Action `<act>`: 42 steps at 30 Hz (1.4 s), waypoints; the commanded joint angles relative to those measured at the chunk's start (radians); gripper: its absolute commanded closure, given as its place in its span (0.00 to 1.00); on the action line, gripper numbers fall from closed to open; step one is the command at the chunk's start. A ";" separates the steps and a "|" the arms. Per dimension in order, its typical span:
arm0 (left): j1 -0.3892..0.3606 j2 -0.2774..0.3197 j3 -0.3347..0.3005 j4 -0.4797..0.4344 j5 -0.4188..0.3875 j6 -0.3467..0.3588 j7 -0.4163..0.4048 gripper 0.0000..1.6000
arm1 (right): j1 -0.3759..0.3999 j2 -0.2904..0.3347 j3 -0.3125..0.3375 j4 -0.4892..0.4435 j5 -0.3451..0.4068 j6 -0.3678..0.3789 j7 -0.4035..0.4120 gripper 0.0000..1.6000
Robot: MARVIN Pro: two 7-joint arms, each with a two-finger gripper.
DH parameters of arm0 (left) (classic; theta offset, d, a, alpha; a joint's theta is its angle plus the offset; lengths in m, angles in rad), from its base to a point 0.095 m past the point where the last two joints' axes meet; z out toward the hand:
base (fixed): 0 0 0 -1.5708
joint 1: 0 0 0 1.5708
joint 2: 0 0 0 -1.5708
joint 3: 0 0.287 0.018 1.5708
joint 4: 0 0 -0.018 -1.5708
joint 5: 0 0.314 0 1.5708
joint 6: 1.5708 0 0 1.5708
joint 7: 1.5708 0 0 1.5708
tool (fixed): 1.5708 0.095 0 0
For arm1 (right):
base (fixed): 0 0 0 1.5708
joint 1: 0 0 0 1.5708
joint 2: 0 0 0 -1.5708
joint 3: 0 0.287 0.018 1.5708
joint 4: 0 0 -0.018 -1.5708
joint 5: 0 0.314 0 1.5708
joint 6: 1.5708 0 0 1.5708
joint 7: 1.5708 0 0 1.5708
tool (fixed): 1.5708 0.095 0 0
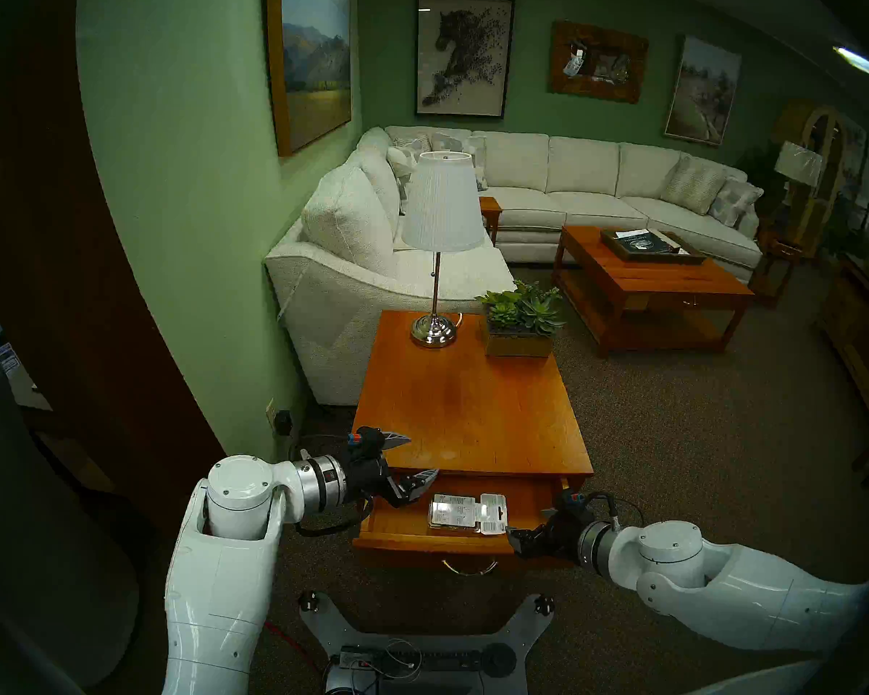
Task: Open the drawer, take out the contents and close the drawer
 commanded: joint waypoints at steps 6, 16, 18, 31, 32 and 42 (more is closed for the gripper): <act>-0.023 -0.006 0.001 -0.024 -0.005 -0.003 -0.002 0.00 | 0.159 -0.143 -0.003 0.096 0.012 0.112 0.030 0.00; -0.024 -0.008 0.000 -0.024 -0.003 -0.003 -0.004 0.00 | 0.206 -0.176 -0.013 0.185 -0.001 0.127 0.076 0.00; -0.024 -0.008 -0.001 -0.024 -0.002 -0.003 -0.005 0.00 | 0.212 -0.177 -0.012 0.195 -0.004 0.128 0.085 0.00; -0.024 -0.011 -0.003 -0.025 0.001 -0.003 -0.007 0.00 | 0.270 -0.211 -0.019 0.314 -0.011 0.151 0.167 0.00; -0.024 -0.011 -0.003 -0.025 0.001 -0.003 -0.008 0.00 | 0.273 -0.213 -0.021 0.323 -0.013 0.150 0.173 0.00; -0.024 -0.013 -0.004 -0.025 0.003 -0.004 -0.009 0.00 | 0.319 -0.245 -0.031 0.409 -0.028 0.151 0.234 0.00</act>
